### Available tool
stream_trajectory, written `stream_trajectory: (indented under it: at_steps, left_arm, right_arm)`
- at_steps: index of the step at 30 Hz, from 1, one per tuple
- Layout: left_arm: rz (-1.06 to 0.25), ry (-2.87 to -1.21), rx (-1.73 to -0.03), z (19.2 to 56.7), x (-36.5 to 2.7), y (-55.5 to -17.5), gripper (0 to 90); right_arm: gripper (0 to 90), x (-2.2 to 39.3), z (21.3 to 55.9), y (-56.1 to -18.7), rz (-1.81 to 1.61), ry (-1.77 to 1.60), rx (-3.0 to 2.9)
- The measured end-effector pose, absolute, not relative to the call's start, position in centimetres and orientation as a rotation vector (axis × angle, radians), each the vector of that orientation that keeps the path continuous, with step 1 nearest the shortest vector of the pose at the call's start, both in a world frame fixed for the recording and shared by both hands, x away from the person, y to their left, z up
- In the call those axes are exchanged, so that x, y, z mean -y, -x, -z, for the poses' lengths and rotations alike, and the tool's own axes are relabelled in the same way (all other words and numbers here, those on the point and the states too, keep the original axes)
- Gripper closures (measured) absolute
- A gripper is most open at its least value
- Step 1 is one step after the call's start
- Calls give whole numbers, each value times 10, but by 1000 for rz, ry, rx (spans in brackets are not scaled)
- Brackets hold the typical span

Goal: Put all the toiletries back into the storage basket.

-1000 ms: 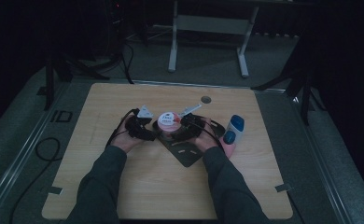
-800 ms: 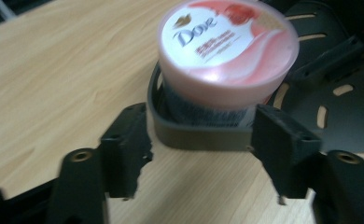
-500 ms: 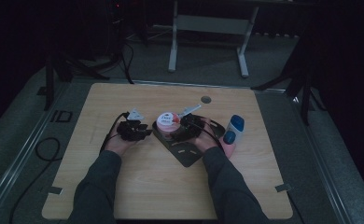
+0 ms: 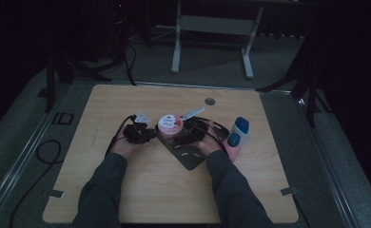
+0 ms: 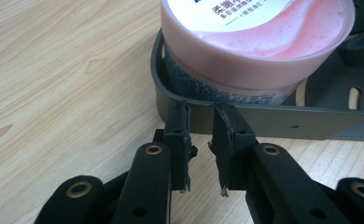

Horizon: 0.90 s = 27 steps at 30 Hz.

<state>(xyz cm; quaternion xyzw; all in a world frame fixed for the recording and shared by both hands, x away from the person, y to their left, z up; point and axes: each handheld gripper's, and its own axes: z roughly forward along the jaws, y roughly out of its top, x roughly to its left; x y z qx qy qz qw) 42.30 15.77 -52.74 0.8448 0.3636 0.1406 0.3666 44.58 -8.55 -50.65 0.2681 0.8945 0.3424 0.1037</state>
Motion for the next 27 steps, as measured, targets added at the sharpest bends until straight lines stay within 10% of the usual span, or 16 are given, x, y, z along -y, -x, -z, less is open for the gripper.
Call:
stream_trajectory:
  at_steps: [27]
  left_arm:
    - [-373, -2080, -964, 540, -158, -371, 620]
  right_arm:
    - [191, 75, 487, -392, -895, -805, -2546]
